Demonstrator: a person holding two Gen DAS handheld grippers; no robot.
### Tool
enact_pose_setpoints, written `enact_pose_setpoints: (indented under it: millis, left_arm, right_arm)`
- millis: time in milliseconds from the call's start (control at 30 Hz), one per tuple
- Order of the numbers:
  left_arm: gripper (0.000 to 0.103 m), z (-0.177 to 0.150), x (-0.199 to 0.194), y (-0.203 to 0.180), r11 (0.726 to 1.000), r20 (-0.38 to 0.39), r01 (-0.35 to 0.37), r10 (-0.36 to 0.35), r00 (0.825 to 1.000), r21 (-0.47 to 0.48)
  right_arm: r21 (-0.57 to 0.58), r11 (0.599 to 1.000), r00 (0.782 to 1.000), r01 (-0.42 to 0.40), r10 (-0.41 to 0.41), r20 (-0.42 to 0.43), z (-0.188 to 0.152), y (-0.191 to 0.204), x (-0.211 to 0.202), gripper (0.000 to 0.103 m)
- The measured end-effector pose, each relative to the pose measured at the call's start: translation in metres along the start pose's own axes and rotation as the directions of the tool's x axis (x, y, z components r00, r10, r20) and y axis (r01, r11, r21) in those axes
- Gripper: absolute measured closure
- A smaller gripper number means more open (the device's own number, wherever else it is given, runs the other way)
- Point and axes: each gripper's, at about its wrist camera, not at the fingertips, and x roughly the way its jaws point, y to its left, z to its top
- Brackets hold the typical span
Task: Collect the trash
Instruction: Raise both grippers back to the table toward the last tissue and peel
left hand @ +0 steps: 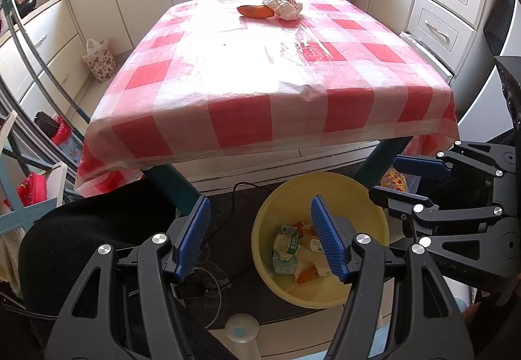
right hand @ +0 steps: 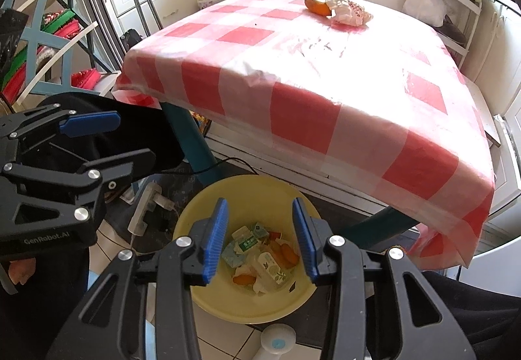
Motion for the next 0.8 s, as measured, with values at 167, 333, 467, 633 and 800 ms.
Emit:
enact_pose_setpoints:
  millis: [167,333,467,633,800]
  left_arm:
    - [0.041,0.001,-0.001,0.001,1.000,0.006,-0.001,0.001,1.000,0.000]
    - [0.040,0.004,-0.005,0.004,1.000,0.026,0.000,0.000,1.000,-0.008]
    - [0.038,0.010,-0.008,0.007,1.000,0.044,-0.005,0.006,0.999,-0.019]
    - [0.037,0.014,-0.007,0.007,1.000,0.054,-0.017,0.018,0.998,-0.017]
    - [0.036,0.019,-0.007,0.008,1.000,0.065,-0.015,0.017,0.998,-0.022]
  right_arm:
    - [-0.001,1.000,1.000,-0.003,0.003,0.027,0.001,0.001,-0.005,0.062]
    - [-0.011,1.000,0.994,0.004,-0.003,0.111,0.005,0.003,-0.021,0.062]
    - [-0.008,1.000,0.984,0.016,-0.014,0.176,0.010,0.001,-0.032,0.059]
    - [0.024,1.000,0.976,0.018,-0.023,0.215,0.016,-0.008,-0.038,0.059]
    - [0.059,0.998,0.970,0.019,-0.033,0.240,0.018,-0.014,-0.043,0.057]
